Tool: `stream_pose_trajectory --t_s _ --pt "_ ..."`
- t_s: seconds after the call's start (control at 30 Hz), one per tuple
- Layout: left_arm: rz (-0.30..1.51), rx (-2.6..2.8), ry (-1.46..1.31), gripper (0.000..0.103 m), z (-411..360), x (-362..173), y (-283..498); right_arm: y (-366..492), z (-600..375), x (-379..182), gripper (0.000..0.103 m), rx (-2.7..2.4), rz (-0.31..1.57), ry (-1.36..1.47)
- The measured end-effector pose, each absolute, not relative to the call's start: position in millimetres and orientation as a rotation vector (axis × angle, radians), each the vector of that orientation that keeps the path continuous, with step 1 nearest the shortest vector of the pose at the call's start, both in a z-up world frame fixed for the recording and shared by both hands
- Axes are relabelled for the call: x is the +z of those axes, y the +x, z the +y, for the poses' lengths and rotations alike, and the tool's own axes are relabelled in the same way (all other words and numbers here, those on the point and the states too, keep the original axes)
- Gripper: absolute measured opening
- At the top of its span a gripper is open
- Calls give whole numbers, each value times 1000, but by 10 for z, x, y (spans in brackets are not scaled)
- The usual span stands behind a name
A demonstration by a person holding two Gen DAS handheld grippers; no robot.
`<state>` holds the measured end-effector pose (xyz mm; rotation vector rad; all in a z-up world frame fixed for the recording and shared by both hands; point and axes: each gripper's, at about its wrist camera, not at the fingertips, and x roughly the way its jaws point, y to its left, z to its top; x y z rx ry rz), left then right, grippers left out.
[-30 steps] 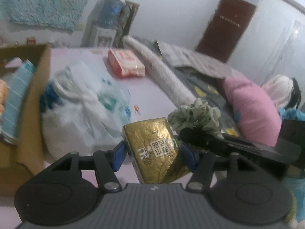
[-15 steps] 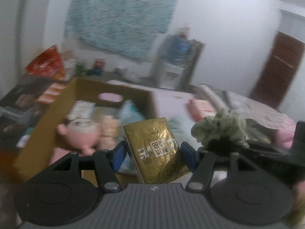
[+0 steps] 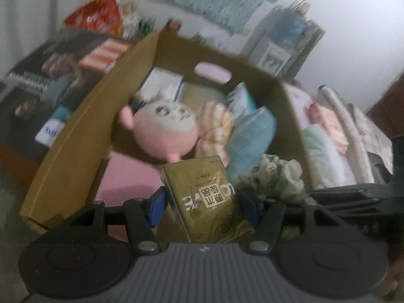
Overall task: Organize soft objects
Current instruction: 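Carry the gold pack and scrunchie into the box with both tools and release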
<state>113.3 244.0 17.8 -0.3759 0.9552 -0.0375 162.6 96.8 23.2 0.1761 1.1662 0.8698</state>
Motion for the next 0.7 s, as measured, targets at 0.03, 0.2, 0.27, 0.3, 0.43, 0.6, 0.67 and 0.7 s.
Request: stream_pose_trajectory --t_s 0.03,0.2,0.27,0.3,0.43,0.6,0.67,0.7 --pt "972 -32 -373 63 2469 128 1164 1632 1001 199 22 868 1175 167" --pt "1047 5 -390 65 2577 -87 1276 1721 1124 61 35 858 1224 149" --pt "1064 6 -408 65 2603 -143 1285 1736 1132 26 39 862 1228 146" --pt "1069 6 -415 65 2610 -158 1294 1752 1142 5 41 867 1224 142" --pt "1058 -2 -433 72 2632 -154 1272 1769 1165 -2 45 863 1214 138" --pt "1047 -9 -457 75 2653 -146 1280 1753 1041 99 47 868 1172 168" --pt "1050 -5 -454 74 2649 -155 1285 1739 960 162 48 869 1143 180" --pt "1047 -3 -451 73 2649 -160 1285 1730 910 196 48 869 1129 190"
